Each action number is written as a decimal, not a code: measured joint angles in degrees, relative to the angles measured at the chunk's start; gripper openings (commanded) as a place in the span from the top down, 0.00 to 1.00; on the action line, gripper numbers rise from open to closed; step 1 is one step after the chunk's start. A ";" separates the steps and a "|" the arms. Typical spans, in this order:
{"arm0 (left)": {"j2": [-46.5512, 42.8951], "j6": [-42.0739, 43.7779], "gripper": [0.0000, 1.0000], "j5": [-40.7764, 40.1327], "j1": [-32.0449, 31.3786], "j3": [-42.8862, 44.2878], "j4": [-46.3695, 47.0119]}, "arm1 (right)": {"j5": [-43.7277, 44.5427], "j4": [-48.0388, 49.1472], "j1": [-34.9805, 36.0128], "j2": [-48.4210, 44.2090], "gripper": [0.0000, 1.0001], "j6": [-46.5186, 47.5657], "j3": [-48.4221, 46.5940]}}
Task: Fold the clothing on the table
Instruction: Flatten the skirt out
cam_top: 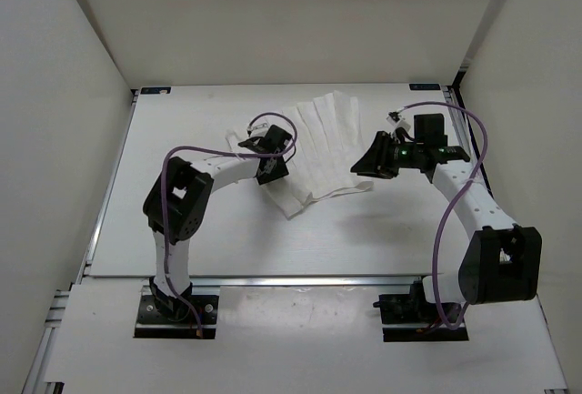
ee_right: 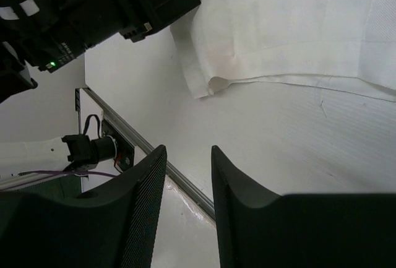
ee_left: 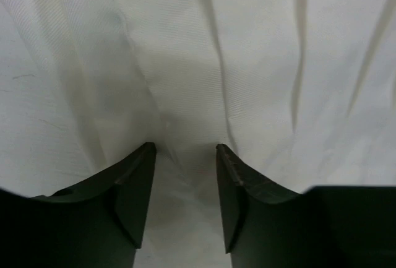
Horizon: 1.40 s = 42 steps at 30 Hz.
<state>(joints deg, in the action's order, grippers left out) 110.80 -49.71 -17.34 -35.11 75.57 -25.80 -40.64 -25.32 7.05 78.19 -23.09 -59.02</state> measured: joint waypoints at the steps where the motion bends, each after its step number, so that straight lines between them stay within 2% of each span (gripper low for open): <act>1: 0.94 -0.09 0.51 -0.17 -0.04 0.35 -0.72 | 0.00 0.00 -0.15 0.00 0.60 -0.07 0.02; 2: 1.64 0.04 0.59 -0.31 -0.11 0.57 -1.22 | 0.00 0.02 -0.35 0.00 0.60 -0.11 0.09; 4: 2.43 0.04 0.82 -0.31 -0.15 0.59 -1.68 | 0.00 0.35 -1.01 -0.15 0.61 -0.33 0.66; 5: 2.54 0.11 1.00 -0.28 -0.13 0.59 -1.97 | 0.00 0.35 -1.42 -0.20 0.61 -0.46 1.03; 13: 2.67 2.19 1.00 2.89 1.07 4.04 -3.65 | -0.02 1.38 -3.96 -0.15 0.61 -0.98 3.30; 20: -3.06 4.42 1.00 13.38 3.41 5.49 -2.43 | 2.45 1.92 -6.67 3.41 0.57 -2.16 3.63; 23: -11.93 4.61 1.00 17.46 5.55 1.90 0.42 | 6.19 1.33 -6.80 6.86 0.57 -2.80 2.58; 28: -29.64 3.63 1.00 21.68 14.05 -13.27 3.91 | 12.02 0.63 -5.92 10.97 0.57 -3.80 -0.72; 30: -33.16 3.52 1.00 21.66 16.98 -17.51 4.09 | 12.59 1.01 -5.40 12.26 0.57 -4.50 -1.68; 36: -35.17 3.32 1.00 21.64 17.75 -27.58 3.13 | 11.41 0.94 -1.66 20.90 0.59 -5.25 -5.90; 42: -36.28 3.80 1.00 21.03 17.88 -30.42 1.46 | 7.15 -0.92 3.02 31.23 0.64 -4.90 -10.99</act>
<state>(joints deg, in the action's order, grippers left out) 74.52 -45.91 3.68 -17.23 45.15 -24.34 -33.50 -26.24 10.07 109.43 -27.99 -70.02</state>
